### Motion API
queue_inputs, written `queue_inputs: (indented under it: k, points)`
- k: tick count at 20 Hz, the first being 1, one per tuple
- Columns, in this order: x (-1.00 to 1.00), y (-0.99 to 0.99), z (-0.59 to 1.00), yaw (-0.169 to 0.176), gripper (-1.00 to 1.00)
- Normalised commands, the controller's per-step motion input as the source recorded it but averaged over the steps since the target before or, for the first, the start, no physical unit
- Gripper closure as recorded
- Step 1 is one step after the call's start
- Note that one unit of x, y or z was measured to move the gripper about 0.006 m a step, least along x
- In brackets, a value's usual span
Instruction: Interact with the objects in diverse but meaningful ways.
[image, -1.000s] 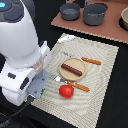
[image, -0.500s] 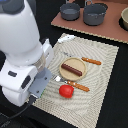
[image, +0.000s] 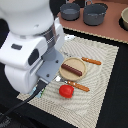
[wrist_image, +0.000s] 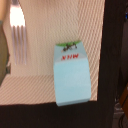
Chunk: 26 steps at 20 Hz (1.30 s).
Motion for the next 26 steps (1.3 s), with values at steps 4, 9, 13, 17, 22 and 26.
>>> queue_inputs:
  k: [4, 9, 13, 17, 22, 26]
  points:
    - [0.94, -0.06, -0.06, -0.081, -1.0]
    - [0.76, -0.05, -0.28, -0.035, -1.0]
    - [0.67, -0.12, -0.33, -0.005, -1.0]
    - [0.58, -0.13, -0.33, -0.006, -1.0]
    - [0.24, -0.23, -0.38, 0.009, -1.0]
    - [0.07, -0.24, -0.21, 0.01, -1.0]
